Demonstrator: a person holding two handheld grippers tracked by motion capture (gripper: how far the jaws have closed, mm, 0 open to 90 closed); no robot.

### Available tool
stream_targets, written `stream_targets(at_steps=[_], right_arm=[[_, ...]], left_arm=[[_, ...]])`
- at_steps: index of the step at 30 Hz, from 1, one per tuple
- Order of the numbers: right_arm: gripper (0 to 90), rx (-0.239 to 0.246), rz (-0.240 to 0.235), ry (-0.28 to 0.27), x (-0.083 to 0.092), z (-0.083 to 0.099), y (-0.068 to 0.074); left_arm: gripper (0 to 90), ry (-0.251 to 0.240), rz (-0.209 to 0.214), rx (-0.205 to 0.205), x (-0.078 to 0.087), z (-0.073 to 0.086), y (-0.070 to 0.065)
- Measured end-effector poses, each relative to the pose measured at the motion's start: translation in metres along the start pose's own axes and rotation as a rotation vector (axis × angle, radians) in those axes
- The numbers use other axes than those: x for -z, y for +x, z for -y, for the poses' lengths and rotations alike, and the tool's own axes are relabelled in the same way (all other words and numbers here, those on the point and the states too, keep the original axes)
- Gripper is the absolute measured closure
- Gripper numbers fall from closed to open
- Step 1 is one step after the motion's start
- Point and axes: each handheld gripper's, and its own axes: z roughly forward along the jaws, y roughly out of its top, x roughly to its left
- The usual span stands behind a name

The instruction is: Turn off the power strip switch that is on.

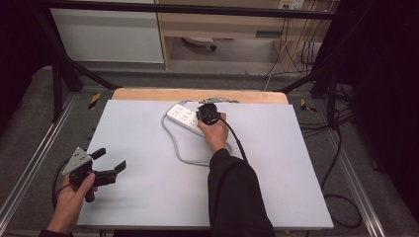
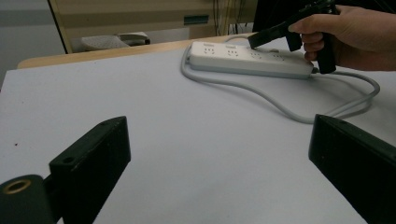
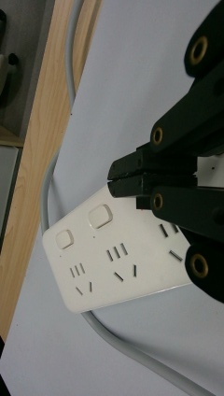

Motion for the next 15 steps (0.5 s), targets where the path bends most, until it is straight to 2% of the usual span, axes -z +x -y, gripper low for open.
stream_targets(at_steps=[15], right_arm=[[90.0,0.055,0.023,0.006,0.0005,0.0001,0.0032]], left_arm=[[5.6,0.000,-0.001,-0.002,0.0002,-0.0001,-0.0002]])
